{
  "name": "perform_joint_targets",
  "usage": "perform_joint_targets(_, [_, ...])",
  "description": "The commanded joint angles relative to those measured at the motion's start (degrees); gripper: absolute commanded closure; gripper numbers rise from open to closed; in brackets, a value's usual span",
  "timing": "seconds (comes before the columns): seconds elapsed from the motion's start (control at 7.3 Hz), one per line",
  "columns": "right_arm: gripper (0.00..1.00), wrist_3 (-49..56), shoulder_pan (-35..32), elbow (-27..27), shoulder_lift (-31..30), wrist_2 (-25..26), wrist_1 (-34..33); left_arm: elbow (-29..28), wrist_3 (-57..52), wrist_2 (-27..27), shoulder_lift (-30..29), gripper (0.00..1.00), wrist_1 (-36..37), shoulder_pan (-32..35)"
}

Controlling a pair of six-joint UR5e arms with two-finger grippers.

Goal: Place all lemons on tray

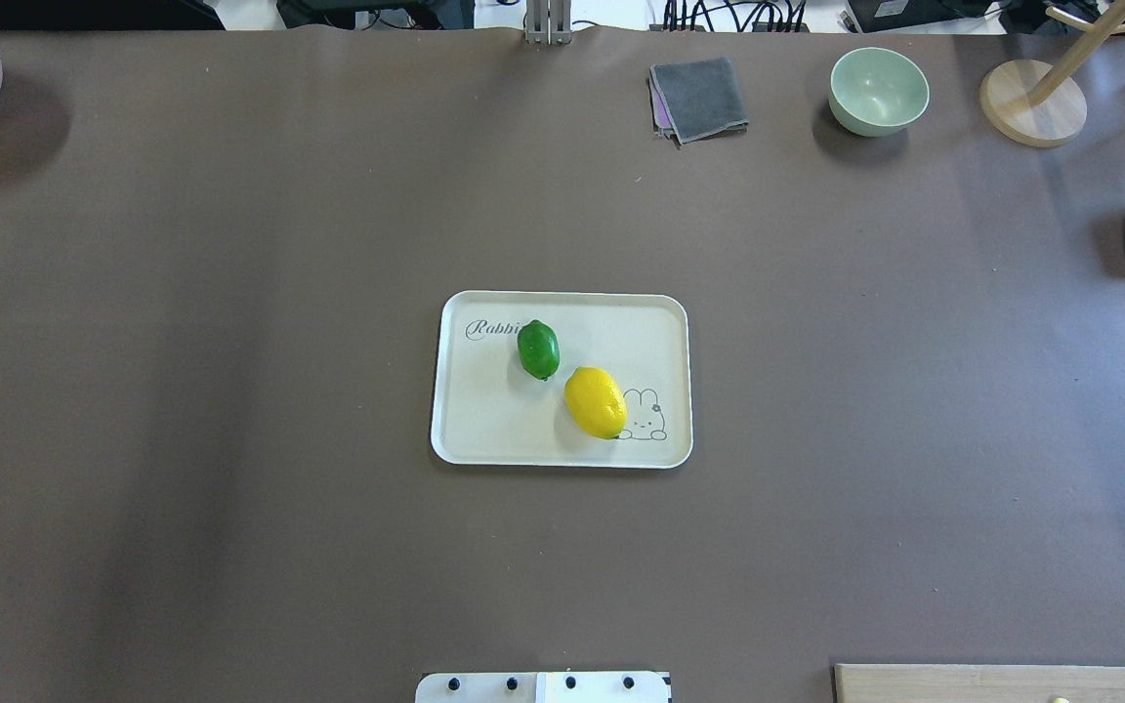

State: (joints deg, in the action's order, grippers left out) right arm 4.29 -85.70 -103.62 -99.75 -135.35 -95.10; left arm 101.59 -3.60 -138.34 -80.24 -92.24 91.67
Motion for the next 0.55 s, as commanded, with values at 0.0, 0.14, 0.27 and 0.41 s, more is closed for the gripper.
perform_joint_targets(0.0, [0.00,-0.07,0.00,0.00,0.00,0.00,0.52,0.10,0.00,0.00,0.08,0.02,0.04,0.00])
perform_joint_targets(0.14, [0.00,-0.07,0.00,0.00,-0.53,0.00,1.83,0.10,0.00,0.00,0.08,0.02,0.04,0.00])
perform_joint_targets(0.27, [0.00,-0.07,0.00,0.00,-0.62,0.00,1.93,0.19,0.00,0.00,0.17,0.02,0.04,0.08])
perform_joint_targets(0.41, [0.00,-0.07,0.00,0.00,-0.62,0.00,1.94,0.36,0.00,0.00,0.17,0.02,0.04,0.00])
